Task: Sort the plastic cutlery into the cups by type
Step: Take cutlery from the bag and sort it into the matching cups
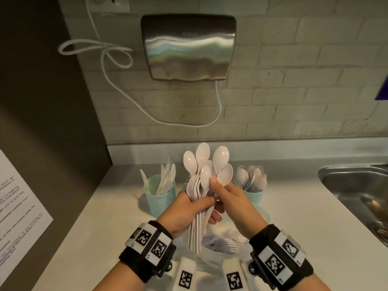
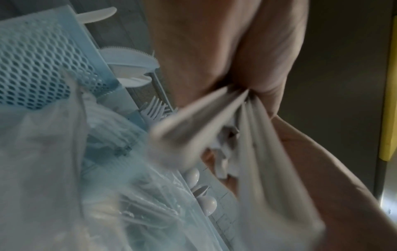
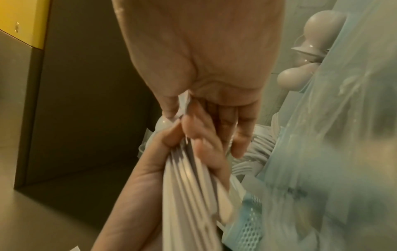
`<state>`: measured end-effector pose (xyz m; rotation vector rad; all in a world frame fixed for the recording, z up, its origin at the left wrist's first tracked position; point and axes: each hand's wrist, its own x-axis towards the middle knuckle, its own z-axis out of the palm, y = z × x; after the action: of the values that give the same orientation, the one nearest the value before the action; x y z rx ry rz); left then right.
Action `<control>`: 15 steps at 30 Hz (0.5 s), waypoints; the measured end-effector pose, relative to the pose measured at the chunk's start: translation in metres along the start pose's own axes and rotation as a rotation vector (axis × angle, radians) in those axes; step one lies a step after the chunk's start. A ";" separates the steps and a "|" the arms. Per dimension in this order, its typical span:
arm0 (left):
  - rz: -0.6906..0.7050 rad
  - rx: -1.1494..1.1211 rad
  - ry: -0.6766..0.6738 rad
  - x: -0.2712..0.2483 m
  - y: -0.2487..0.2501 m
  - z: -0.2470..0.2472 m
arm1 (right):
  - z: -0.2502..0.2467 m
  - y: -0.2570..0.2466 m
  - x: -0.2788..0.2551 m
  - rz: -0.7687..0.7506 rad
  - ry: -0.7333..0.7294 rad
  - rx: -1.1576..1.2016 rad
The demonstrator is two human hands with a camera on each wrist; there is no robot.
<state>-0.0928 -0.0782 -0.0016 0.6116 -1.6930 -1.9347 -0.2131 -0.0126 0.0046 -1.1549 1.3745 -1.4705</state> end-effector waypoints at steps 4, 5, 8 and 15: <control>-0.007 -0.042 0.000 0.000 0.001 0.003 | 0.006 0.003 0.001 0.049 -0.048 0.027; -0.007 -0.051 -0.002 0.000 0.002 0.004 | 0.006 0.003 0.001 0.055 -0.037 0.036; -0.006 -0.078 -0.004 0.001 0.001 0.004 | 0.004 0.003 0.002 0.059 0.026 0.082; -0.008 -0.079 0.014 0.003 -0.005 0.011 | -0.001 0.008 0.005 0.103 0.131 0.111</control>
<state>-0.1025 -0.0708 -0.0051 0.6016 -1.5997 -1.9872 -0.2155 -0.0179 -0.0026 -0.9190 1.4002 -1.5502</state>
